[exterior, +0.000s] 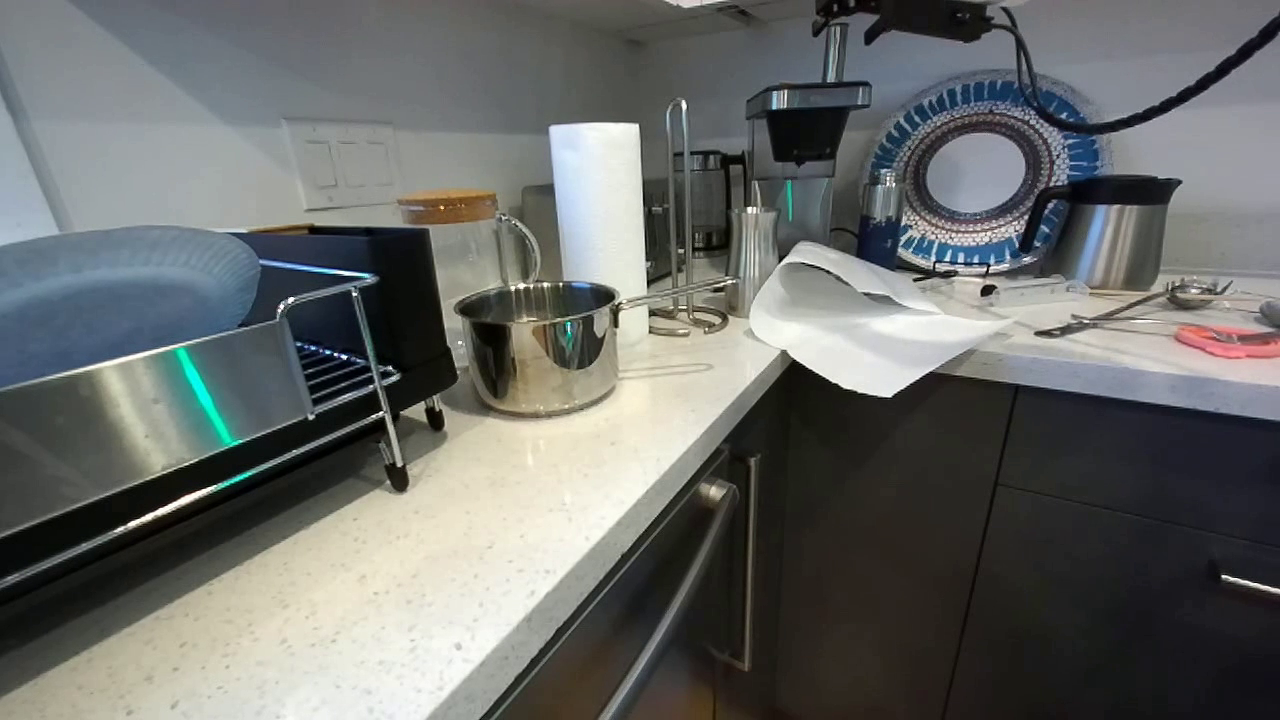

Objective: Remove the metal container from on top of the silver object and put it on the table

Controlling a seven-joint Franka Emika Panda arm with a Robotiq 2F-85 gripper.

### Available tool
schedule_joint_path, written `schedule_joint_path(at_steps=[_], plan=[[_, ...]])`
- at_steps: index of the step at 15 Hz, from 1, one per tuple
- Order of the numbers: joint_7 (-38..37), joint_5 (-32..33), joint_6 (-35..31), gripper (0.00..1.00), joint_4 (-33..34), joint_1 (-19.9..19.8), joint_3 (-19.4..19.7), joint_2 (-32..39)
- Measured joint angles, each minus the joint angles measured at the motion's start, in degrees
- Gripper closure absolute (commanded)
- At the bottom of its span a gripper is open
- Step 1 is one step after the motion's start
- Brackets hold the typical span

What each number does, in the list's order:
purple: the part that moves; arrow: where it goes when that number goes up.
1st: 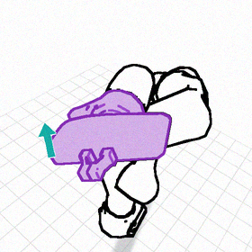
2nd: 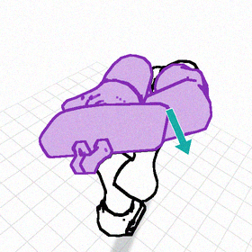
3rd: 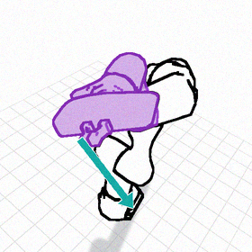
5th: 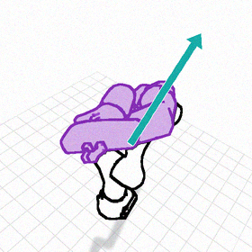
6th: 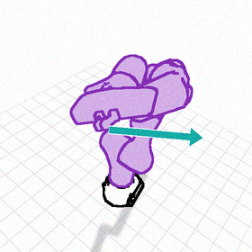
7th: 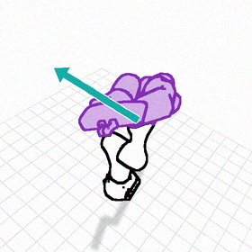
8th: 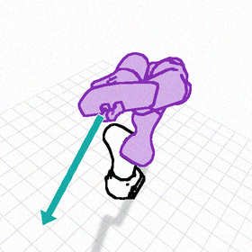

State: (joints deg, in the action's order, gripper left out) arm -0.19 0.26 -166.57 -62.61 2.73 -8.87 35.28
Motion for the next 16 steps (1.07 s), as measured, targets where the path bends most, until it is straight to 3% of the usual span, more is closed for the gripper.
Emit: schedule_joint_path(at_steps=[1,2,4,11,16], plan=[[0.9,0.0,0.0,0.00,1.5,-0.1,-0.3,1.3],[1.7,0.1,0.0,0.23,2.9,-0.1,-0.4,2.5],[3.1,0.3,0.0,0.32,5.7,-0.1,-0.4,4.9],[6.7,0.3,0.5,0.88,14.1,-0.1,-1.0,10.9],[9.0,0.3,2.3,0.89,17.3,-0.3,-3.0,12.3]])
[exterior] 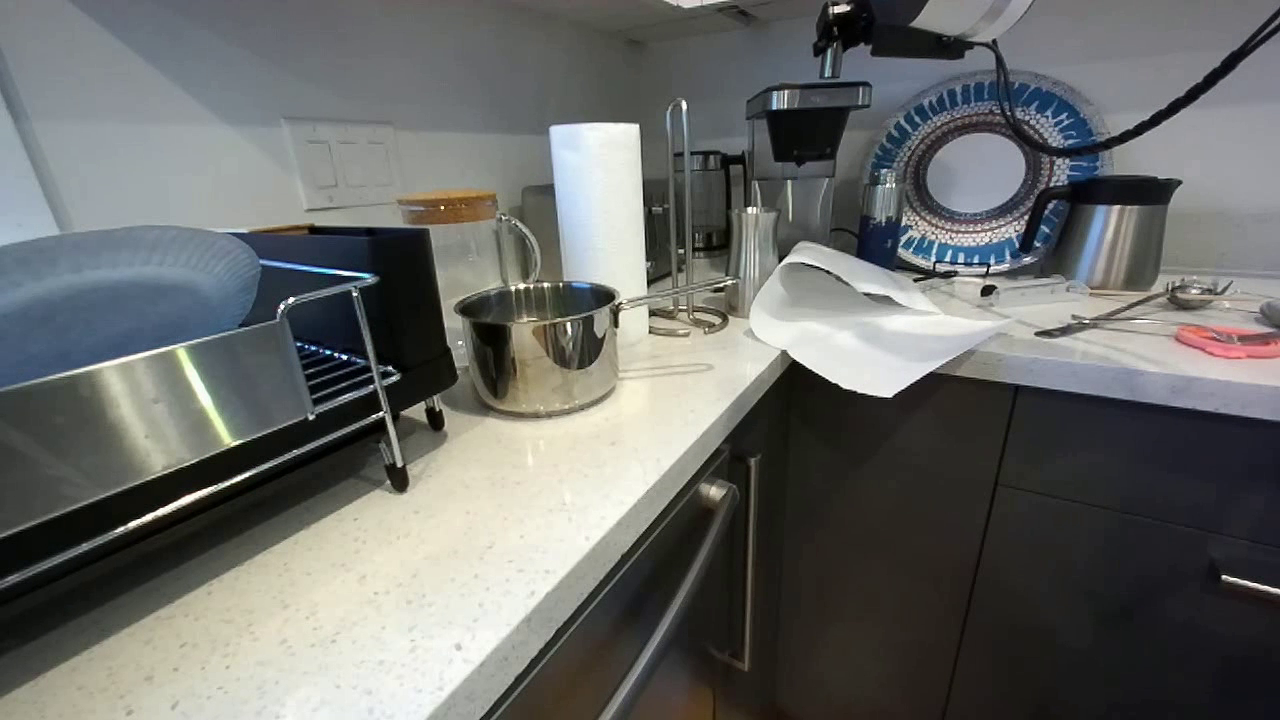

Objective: Remove the metal container from on top of the silver object and put it on the table

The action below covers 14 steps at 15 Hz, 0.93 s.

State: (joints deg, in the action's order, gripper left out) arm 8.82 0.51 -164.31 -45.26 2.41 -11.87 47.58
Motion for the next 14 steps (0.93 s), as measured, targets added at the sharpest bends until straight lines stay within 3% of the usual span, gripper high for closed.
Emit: schedule_joint_path(at_steps=[8,14], plan=[[6.2,-0.5,2.8,0.89,0.9,-1.6,-7.8,-0.8],[5.9,-0.5,2.0,0.89,-5.0,-1.9,-8.6,-5.8]])
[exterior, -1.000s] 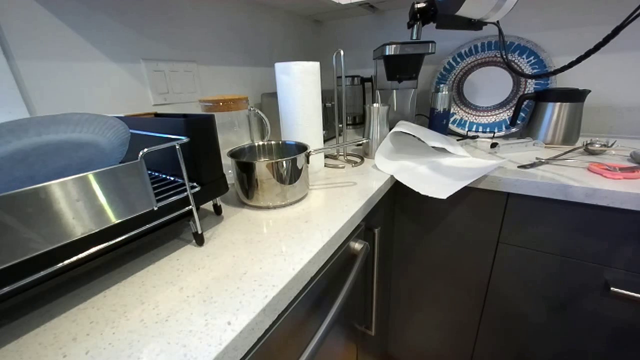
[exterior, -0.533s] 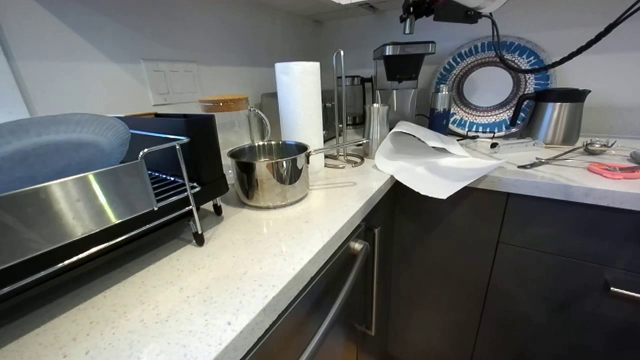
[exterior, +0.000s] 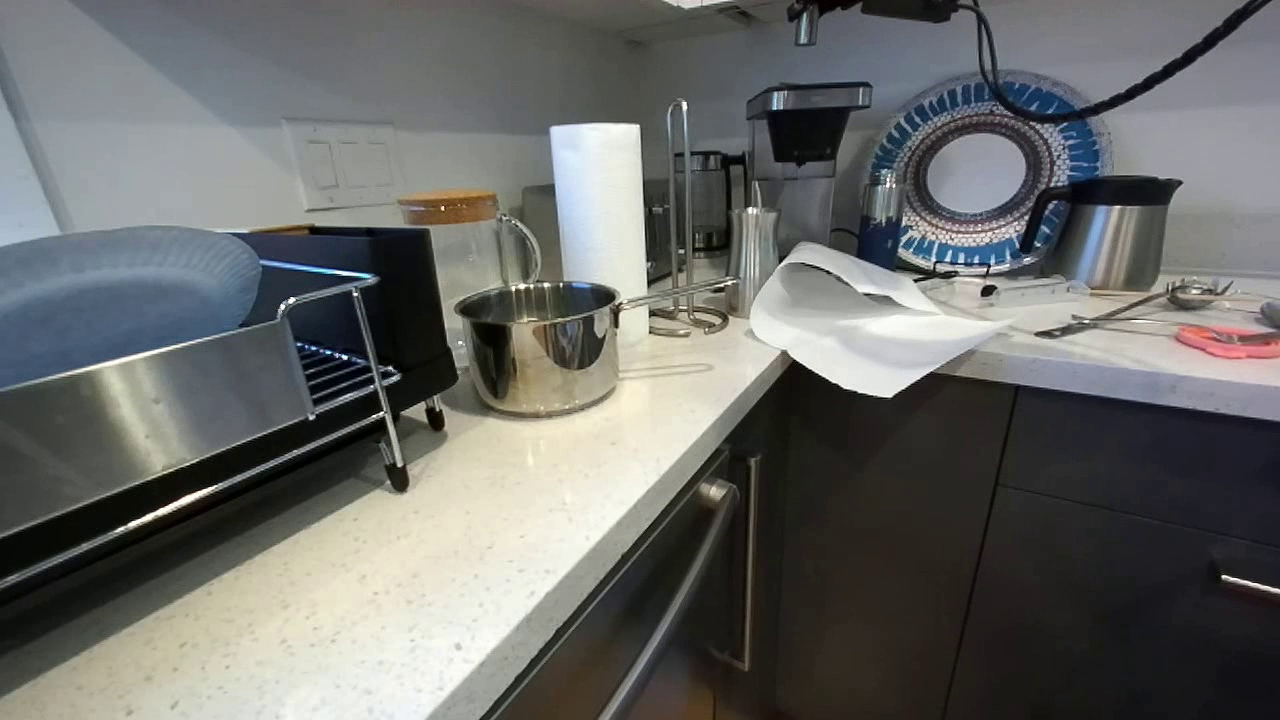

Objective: Remove the metal container from on top of the silver object and put it on the table

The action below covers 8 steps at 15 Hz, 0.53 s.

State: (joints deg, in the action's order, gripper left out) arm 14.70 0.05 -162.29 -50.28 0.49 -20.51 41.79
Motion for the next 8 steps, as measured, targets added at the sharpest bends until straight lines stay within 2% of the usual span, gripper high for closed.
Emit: schedule_joint_path(at_steps=[2,4,8], plan=[[-1.1,0.0,-1.5,0.89,-4.3,-0.3,0.4,-2.9],[-4.1,0.3,-2.8,0.89,-9.0,0.0,2.5,-6.0],[-14.4,2.4,-3.6,0.89,-18.7,2.1,11.4,-12.8]])
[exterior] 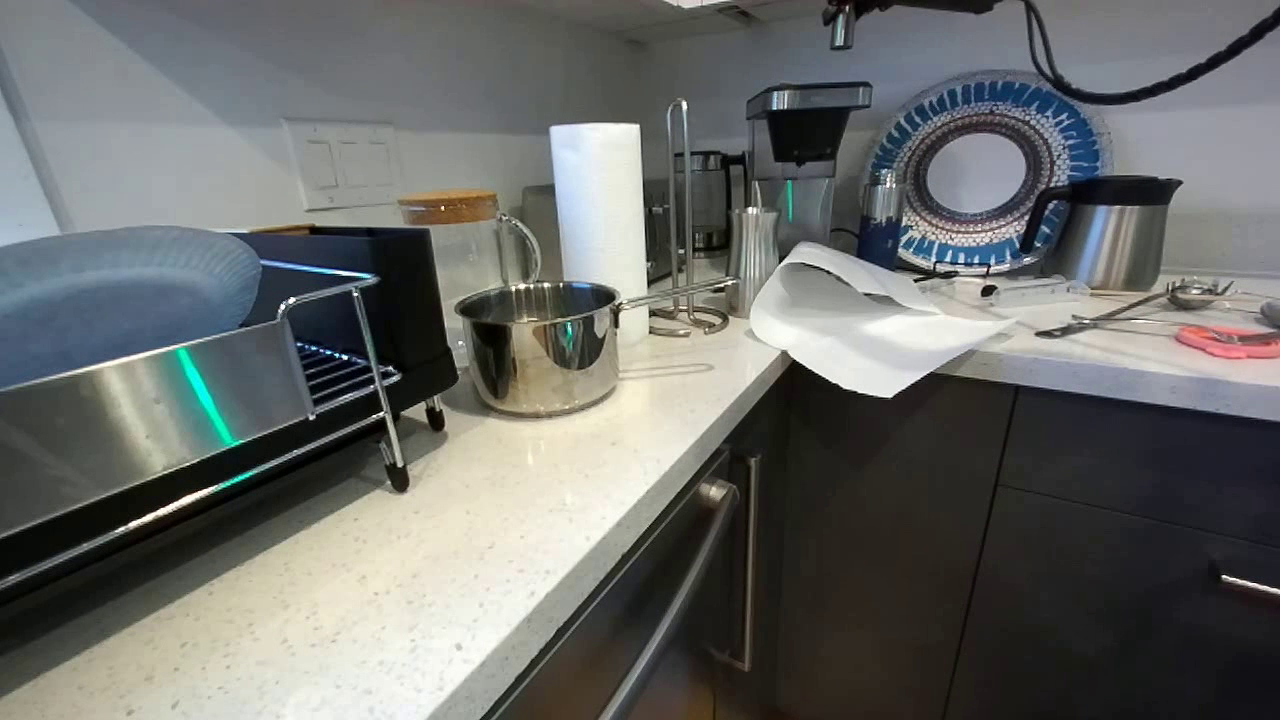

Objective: Remove the metal container from on top of the silver object and put it on the table

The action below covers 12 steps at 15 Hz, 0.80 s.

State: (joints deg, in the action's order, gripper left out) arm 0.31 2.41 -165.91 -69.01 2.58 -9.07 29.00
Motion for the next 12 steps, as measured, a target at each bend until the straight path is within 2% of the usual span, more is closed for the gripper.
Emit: schedule_joint_path(at_steps=[2,4,8,12], plan=[[-5.4,1.4,-0.2,0.89,-5.0,1.5,4.5,-3.2],[-9.4,2.0,-0.3,0.89,-10.2,2.5,7.3,-6.3],[-13.7,2.0,-2.1,0.89,-21.5,3.3,9.1,-11.2],[-16.7,2.1,-9.8,0.89,-34.3,4.0,11.1,-14.3]])
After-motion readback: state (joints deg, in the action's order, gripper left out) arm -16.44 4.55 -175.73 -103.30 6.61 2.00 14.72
